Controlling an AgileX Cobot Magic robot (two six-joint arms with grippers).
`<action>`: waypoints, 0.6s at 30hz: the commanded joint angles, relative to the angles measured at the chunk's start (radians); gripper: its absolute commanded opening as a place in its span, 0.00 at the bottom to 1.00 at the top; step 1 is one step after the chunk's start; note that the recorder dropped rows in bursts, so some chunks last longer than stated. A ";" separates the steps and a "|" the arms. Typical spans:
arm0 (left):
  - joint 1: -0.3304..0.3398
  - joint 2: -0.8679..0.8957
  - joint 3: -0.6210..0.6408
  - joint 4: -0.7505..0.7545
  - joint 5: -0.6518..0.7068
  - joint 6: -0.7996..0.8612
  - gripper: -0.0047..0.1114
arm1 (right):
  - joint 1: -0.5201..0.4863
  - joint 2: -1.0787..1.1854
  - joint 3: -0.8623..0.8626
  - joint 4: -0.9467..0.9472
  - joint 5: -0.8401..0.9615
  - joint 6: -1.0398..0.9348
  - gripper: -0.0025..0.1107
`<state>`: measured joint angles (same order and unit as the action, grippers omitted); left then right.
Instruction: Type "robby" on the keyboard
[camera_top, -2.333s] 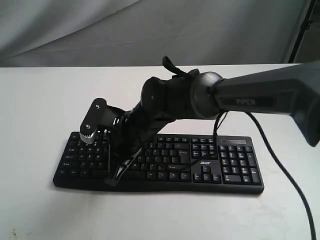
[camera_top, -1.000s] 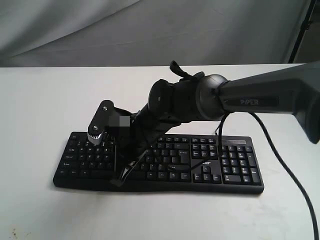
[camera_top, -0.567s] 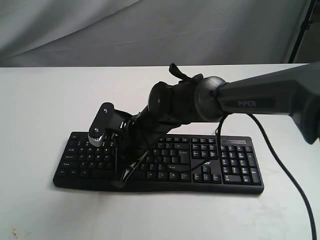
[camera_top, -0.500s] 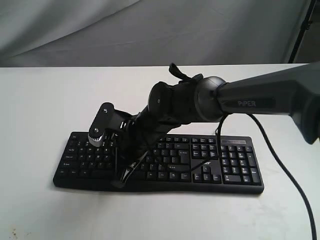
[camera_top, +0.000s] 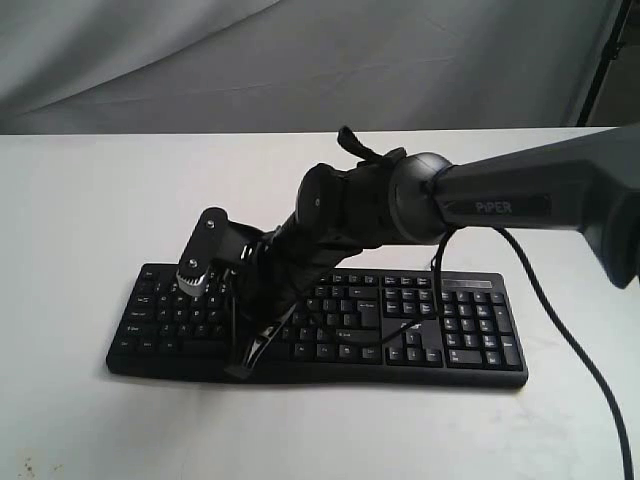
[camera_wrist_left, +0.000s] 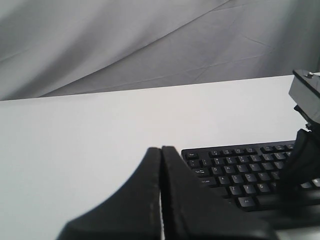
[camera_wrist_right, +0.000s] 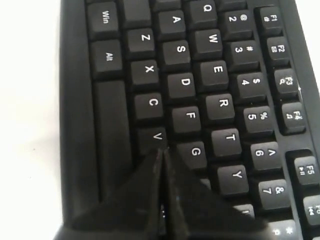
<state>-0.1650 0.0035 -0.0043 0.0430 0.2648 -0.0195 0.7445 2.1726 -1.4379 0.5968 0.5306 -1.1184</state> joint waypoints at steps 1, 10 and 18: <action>-0.006 -0.003 0.004 0.005 -0.005 -0.003 0.04 | -0.006 -0.001 0.004 -0.007 0.009 -0.006 0.02; -0.006 -0.003 0.004 0.005 -0.005 -0.003 0.04 | -0.006 0.031 0.004 -0.002 -0.015 -0.013 0.02; -0.006 -0.003 0.004 0.005 -0.005 -0.003 0.04 | -0.006 -0.038 0.004 -0.012 0.005 -0.017 0.02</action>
<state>-0.1650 0.0035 -0.0043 0.0430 0.2648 -0.0195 0.7445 2.1556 -1.4379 0.5927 0.5361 -1.1267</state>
